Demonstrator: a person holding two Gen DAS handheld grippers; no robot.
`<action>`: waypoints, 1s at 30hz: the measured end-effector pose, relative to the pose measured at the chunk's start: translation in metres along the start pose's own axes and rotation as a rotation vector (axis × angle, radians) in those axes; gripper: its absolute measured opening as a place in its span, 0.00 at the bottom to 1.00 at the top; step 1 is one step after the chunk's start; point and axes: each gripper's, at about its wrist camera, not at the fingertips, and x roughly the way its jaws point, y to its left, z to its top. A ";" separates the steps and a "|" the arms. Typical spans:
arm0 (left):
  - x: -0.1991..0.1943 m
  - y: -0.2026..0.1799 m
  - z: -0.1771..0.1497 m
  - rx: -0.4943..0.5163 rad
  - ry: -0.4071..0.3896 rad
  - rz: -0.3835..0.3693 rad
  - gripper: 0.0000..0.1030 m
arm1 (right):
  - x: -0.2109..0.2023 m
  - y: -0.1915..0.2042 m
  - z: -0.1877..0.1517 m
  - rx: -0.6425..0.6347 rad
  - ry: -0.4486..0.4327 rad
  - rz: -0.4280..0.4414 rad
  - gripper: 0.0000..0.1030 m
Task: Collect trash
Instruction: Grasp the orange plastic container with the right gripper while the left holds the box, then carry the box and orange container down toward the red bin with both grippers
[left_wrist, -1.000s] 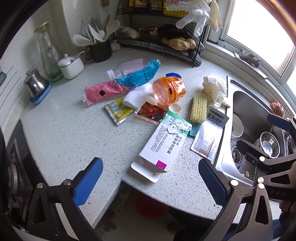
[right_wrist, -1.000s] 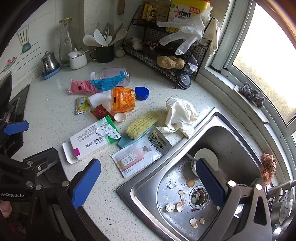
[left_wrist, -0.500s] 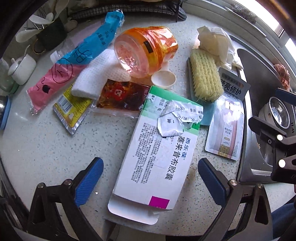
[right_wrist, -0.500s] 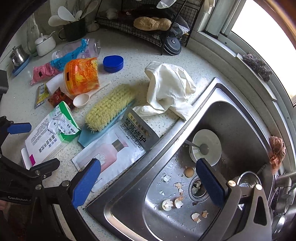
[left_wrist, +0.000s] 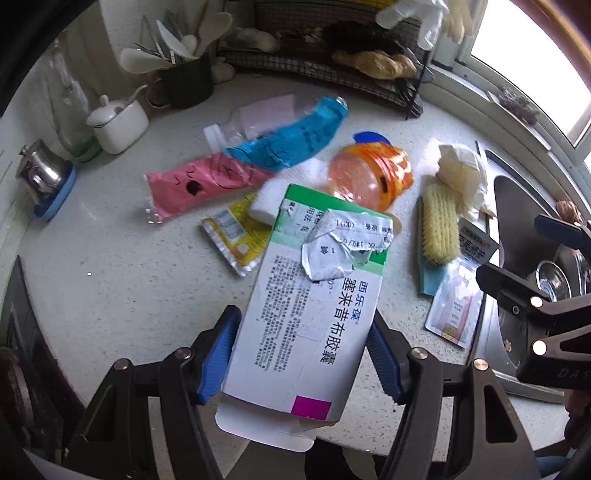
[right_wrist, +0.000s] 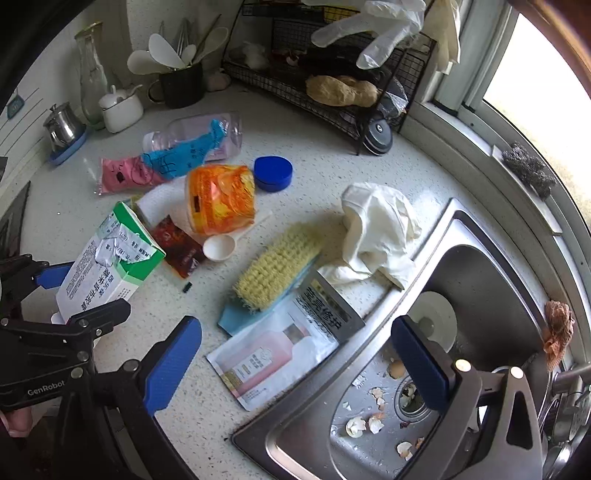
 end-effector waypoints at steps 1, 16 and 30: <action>-0.008 0.009 -0.002 -0.022 -0.011 0.023 0.63 | 0.000 0.004 0.006 -0.007 -0.010 0.016 1.00; 0.021 0.042 0.041 -0.254 0.000 0.166 0.63 | 0.067 0.032 0.085 -0.113 -0.001 0.204 1.00; 0.002 0.042 0.023 -0.290 -0.028 0.178 0.63 | 0.076 0.044 0.083 -0.155 0.042 0.311 0.55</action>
